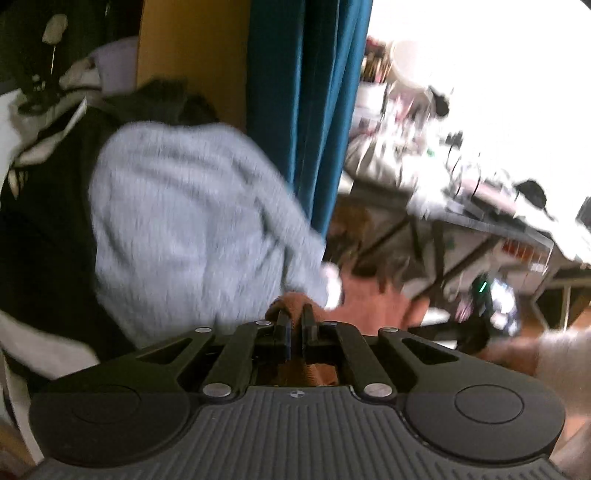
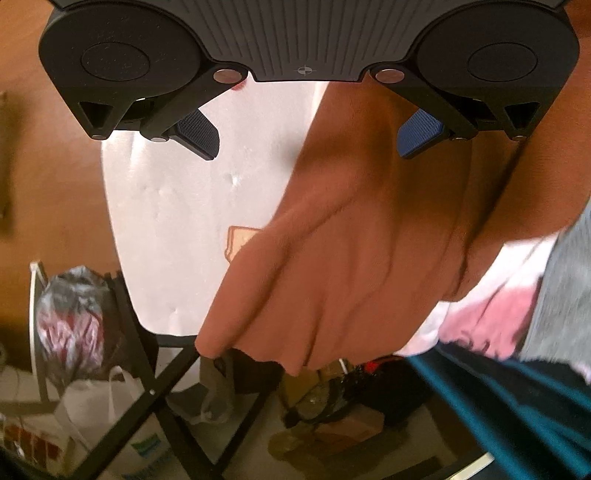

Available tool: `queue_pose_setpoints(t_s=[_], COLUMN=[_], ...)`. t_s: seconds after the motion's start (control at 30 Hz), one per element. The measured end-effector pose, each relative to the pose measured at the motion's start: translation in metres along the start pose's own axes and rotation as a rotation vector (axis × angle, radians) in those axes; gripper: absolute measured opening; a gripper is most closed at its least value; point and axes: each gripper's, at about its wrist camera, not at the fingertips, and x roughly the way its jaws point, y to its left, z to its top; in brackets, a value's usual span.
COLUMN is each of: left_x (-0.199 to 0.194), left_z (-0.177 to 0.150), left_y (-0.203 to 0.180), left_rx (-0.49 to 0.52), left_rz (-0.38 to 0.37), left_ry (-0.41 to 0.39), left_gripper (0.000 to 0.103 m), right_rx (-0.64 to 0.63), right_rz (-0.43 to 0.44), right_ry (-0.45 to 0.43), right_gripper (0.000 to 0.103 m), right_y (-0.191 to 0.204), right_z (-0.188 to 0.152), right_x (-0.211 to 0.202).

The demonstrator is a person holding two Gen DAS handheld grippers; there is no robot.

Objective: Fold clothes

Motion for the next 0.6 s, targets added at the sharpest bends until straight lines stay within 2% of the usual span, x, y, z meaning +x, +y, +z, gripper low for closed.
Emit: queue_pose_setpoints(t_s=[0.03, 0.17, 0.27, 0.37, 0.47, 0.53, 0.6], left_x=[0.002, 0.007, 0.005, -0.001, 0.006, 0.025, 0.043], left_z=[0.005, 0.019, 0.027, 0.034, 0.036, 0.029, 0.019], left_y=[-0.003, 0.004, 0.011, 0.015, 0.031, 0.043, 0.05], left_rx=[0.001, -0.026, -0.051, -0.018, -0.032, -0.049, -0.042], left_rz=[-0.009, -0.012, 0.0, 0.028, 0.068, 0.115, 0.124], left_ry=[-0.022, -0.032, -0.058, -0.107, -0.095, -0.037, 0.033], left_gripper=[0.005, 0.005, 0.004, 0.001, 0.001, 0.001, 0.001], right_rx=[0.028, 0.139, 0.159, 0.169, 0.171, 0.157, 0.144], right_rz=[0.017, 0.052, 0.05, 0.043, 0.052, 0.049, 0.03], right_ry=[0.003, 0.008, 0.006, 0.017, 0.006, -0.003, 0.001], right_gripper=[0.102, 0.102, 0.102, 0.102, 0.102, 0.102, 0.102], right_y=[-0.002, -0.008, -0.006, -0.002, 0.01, 0.02, 0.029], right_z=[0.003, 0.014, 0.019, 0.023, 0.028, 0.031, 0.031], right_x=[0.002, 0.012, 0.023, 0.038, 0.048, 0.053, 0.057])
